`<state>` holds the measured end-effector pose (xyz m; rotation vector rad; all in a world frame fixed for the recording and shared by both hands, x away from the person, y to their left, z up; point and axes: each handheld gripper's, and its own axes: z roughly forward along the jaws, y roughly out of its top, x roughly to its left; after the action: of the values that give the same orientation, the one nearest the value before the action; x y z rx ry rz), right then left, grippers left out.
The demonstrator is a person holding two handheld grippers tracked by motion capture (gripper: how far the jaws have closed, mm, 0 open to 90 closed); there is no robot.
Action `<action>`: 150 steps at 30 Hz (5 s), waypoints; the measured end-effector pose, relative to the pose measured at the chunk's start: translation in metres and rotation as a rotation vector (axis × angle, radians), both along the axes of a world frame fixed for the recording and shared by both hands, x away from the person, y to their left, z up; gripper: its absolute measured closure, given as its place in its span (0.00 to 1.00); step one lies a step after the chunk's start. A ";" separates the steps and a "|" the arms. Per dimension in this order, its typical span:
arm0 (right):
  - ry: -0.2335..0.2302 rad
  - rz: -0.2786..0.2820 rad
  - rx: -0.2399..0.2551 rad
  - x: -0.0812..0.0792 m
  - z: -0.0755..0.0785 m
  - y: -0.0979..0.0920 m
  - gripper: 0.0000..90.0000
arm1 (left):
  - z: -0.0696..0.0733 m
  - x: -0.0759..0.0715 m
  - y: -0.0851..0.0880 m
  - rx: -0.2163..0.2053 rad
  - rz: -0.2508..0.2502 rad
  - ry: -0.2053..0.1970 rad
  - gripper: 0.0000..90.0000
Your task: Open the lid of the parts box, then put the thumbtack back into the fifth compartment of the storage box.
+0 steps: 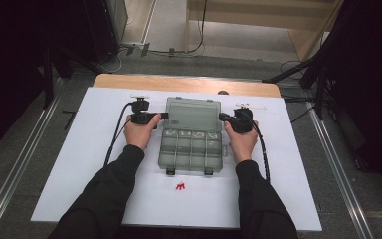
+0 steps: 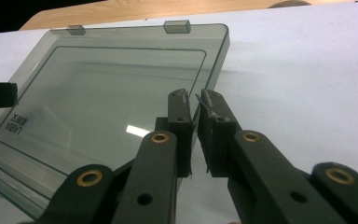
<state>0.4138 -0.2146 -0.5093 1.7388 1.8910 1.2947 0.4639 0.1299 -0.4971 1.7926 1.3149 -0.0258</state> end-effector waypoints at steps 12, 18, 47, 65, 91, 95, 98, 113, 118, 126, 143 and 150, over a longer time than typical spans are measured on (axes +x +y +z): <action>-0.065 0.027 -0.087 -0.006 0.007 0.003 0.66 | 0.004 -0.003 0.000 0.007 -0.021 -0.032 0.65; -0.118 0.038 -0.103 -0.015 0.016 0.001 0.40 | 0.010 -0.007 0.000 0.026 -0.054 -0.049 0.51; -0.245 0.019 -0.137 -0.095 0.025 -0.030 0.00 | 0.039 -0.049 -0.001 0.004 -0.237 -0.132 0.00; -0.277 0.026 -0.146 -0.144 0.025 -0.044 0.00 | 0.046 -0.078 0.003 0.057 -0.271 -0.150 0.00; -0.287 0.000 -0.162 -0.204 0.020 -0.068 0.00 | 0.051 -0.124 0.013 0.077 -0.318 -0.175 0.00; -0.288 -0.001 -0.165 -0.211 0.019 -0.071 0.00 | 0.050 -0.133 0.014 0.084 -0.324 -0.179 0.00; -0.286 -0.005 -0.168 -0.216 0.018 -0.075 0.00 | 0.050 -0.139 0.015 0.090 -0.328 -0.178 0.00; -0.291 -0.033 -0.188 -0.241 0.014 -0.088 0.00 | 0.043 -0.165 0.007 0.143 -0.374 -0.184 0.00; -0.297 -0.037 -0.185 -0.248 0.013 -0.089 0.00 | 0.041 -0.172 0.005 0.145 -0.391 -0.179 0.00; -0.302 -0.059 -0.179 -0.253 0.013 -0.093 0.00 | 0.041 -0.180 -0.001 0.146 -0.436 -0.164 0.00; -0.296 -0.049 -0.195 -0.251 0.009 -0.089 0.01 | 0.036 -0.192 -0.010 0.232 -0.457 -0.151 0.29; -0.299 -0.045 -0.205 -0.252 0.008 -0.089 0.01 | 0.032 -0.198 -0.019 0.230 -0.507 -0.112 0.56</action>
<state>0.1619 -0.3035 -0.5014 1.3920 1.7360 1.2178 0.2659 0.1112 -0.4652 2.2503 0.7824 -0.0527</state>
